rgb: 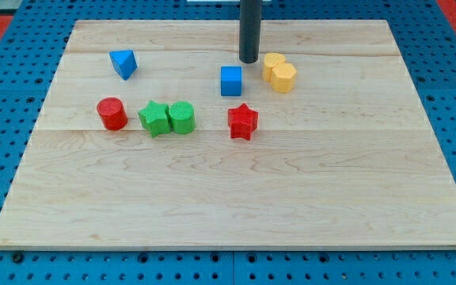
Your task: Move the blue triangle parallel to the top of the red circle
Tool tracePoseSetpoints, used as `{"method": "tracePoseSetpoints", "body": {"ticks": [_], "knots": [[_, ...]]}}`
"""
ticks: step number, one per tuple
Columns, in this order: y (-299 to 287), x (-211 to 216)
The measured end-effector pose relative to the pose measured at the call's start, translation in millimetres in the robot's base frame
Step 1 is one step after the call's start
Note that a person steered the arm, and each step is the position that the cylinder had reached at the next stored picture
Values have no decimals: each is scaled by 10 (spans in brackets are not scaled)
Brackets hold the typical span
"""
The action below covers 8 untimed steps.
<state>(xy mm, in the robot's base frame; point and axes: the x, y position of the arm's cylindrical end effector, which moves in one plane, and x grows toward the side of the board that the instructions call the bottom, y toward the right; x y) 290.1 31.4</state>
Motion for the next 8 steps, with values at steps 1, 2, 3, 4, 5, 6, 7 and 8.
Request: {"method": "tracePoseSetpoints", "body": {"ticks": [1,2,3,4,5,6,7,8], "knots": [[-58,69],[-364,298],[-736,577],[-1036,735],[-1396,648],[-1702,284],[-1880,327],[-1788,645]]}}
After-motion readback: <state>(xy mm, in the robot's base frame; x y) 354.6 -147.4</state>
